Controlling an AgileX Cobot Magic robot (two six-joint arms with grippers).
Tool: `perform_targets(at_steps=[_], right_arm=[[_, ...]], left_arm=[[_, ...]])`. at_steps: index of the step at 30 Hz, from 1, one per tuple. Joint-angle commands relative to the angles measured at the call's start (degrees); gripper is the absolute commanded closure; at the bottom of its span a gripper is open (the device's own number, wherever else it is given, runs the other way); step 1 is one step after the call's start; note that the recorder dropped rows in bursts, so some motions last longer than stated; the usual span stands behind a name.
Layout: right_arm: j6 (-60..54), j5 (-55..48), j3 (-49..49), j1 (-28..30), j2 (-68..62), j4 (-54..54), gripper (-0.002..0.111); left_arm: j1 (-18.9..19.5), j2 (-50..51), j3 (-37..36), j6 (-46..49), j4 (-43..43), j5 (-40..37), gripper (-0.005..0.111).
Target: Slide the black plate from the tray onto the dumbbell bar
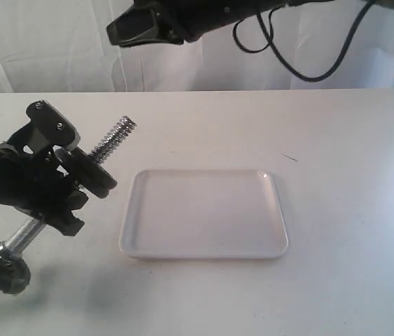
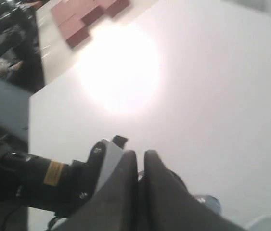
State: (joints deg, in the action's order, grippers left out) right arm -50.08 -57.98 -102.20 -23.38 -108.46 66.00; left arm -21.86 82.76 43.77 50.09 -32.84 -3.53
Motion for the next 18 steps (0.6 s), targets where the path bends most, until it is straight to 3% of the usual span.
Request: perform_targets(at_steps=[1, 9, 14, 18], right_arm=[[6.9, 6.1, -0.4, 0.6, 1.7, -11.9, 0.108], [27.5, 5.2, -0.4, 0.6, 1.7, -46.2, 0.108], [29.5, 7.3, 1.2, 0.5, 2.7, -48.3, 0.108], [29.6, 12.6, 8.3, 0.5, 6.6, -48.2, 0.108]], left_arm=[[2.1, -0.4, 5.0, -5.0, -6.9, 8.1, 0.107], [2.4, 6.2, 12.4, -12.4, -10.0, 7.8, 0.107], [3.0, 11.5, 15.6, -15.9, -13.7, 7.2, 0.107], [4.1, 14.3, 16.3, -16.0, -17.0, 6.5, 0.107]])
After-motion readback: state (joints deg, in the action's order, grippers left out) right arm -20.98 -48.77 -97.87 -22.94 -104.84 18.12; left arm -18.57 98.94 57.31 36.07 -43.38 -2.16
